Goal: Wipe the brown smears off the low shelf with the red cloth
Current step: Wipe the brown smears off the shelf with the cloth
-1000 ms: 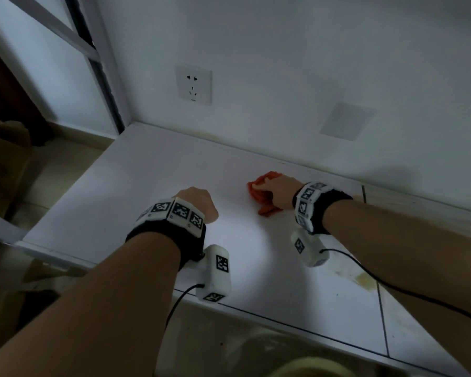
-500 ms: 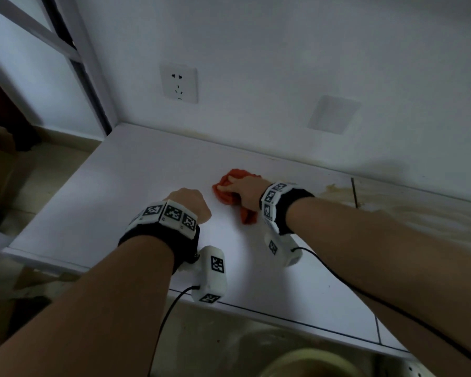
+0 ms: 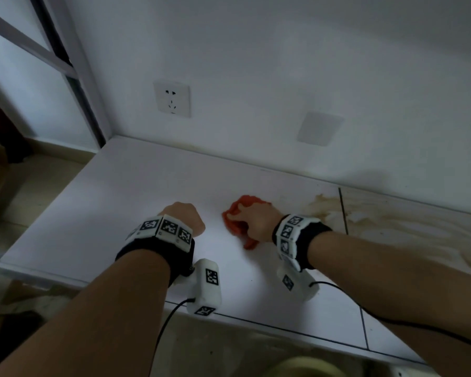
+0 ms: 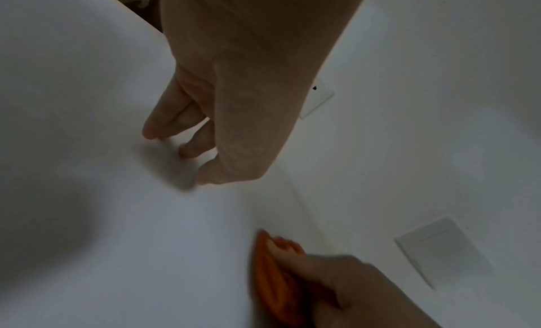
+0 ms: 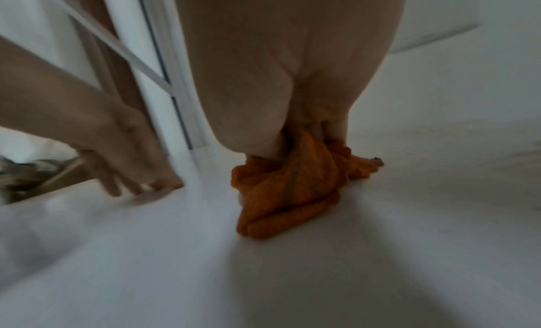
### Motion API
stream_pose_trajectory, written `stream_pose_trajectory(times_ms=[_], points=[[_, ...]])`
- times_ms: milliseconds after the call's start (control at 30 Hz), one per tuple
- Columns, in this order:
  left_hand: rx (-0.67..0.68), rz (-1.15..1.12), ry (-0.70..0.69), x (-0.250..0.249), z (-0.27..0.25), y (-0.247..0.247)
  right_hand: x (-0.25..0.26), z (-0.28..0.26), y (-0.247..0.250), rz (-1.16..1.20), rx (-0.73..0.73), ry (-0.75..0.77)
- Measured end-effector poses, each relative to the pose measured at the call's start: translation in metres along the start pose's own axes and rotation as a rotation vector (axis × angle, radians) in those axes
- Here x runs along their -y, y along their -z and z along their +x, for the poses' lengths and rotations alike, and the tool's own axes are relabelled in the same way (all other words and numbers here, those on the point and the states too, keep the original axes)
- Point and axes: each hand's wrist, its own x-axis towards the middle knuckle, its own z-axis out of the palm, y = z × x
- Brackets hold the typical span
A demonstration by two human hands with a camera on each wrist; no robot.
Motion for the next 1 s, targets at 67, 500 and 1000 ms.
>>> stream_pose_trajectory(times_ms=[67,500,1000], points=[[-0.014,0.034,0.006,0.001,-0.001,-0.002,0.01,0.008,-0.005,0.01,-0.006,0.053],[-0.027,0.071,-0.015,0.002,0.002,0.005,-0.072,0.034,0.022,0.012,-0.095,-0.254],[-0.035,0.061,-0.047,-0.001,0.005,0.013,-0.029,0.022,0.002,0.06,0.023,-0.038]])
